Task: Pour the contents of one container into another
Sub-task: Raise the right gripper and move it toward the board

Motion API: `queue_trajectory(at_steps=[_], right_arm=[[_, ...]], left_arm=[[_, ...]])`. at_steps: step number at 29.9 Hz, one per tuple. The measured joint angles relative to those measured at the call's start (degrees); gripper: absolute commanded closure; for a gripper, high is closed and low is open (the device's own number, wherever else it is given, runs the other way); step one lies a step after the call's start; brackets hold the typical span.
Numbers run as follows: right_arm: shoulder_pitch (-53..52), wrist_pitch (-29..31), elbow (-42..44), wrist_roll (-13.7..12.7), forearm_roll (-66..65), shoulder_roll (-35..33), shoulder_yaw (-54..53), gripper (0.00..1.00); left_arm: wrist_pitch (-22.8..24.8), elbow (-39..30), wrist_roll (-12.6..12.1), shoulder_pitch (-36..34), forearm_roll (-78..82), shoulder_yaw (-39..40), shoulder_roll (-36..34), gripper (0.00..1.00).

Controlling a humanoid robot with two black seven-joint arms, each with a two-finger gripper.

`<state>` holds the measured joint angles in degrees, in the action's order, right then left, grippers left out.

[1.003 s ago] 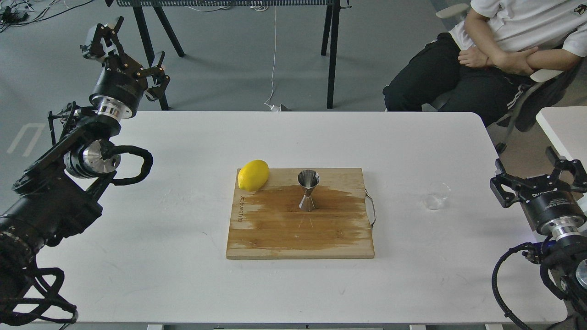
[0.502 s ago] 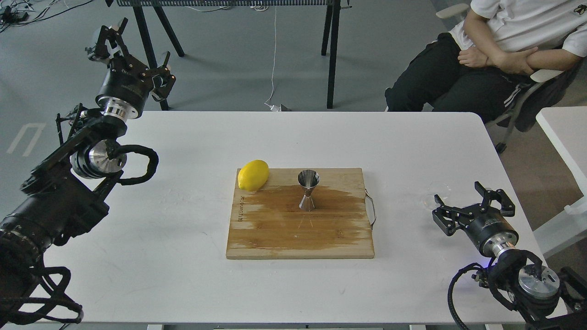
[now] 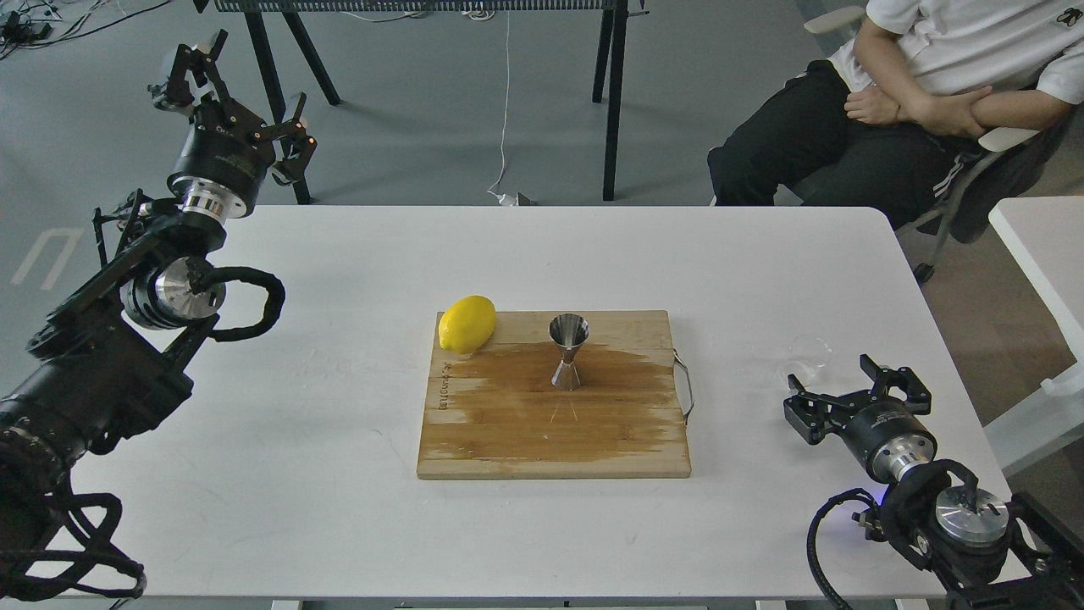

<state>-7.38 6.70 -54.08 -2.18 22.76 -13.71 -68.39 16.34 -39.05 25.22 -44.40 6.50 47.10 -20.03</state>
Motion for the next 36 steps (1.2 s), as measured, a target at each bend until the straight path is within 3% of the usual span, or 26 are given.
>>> queue_trajectory(at_steps=[7,13,18,28,36], right_arm=[[-2.9,-0.3,4.5,0.1,0.0,1.5,0.0,0.04],[-5.1,-0.2,7.8,-1.3,0.0,1.7,0.2,0.17],[-5.4,0.0,8.2,-3.0,0.0,2.8,0.0,0.18],[-7.8,0.0,12.2,-3.1,0.0,4.1,-1.4,0.25],[-8.0,0.3,12.7,-3.2,0.0,4.5,-1.9,0.55]], left_arm=[[0.1,0.0,0.0,0.0,0.0,0.0,-0.2,0.00],[0.1,0.3,0.2,-0.1,0.0,0.1,-0.3,0.00],[0.0,0.4,0.3,-0.1,0.0,0.2,-0.2,0.00],[0.0,0.5,0.4,-0.1,-0.1,0.3,-0.3,0.00],[0.0,0.5,0.4,-0.2,-0.1,0.3,-0.2,0.00]])
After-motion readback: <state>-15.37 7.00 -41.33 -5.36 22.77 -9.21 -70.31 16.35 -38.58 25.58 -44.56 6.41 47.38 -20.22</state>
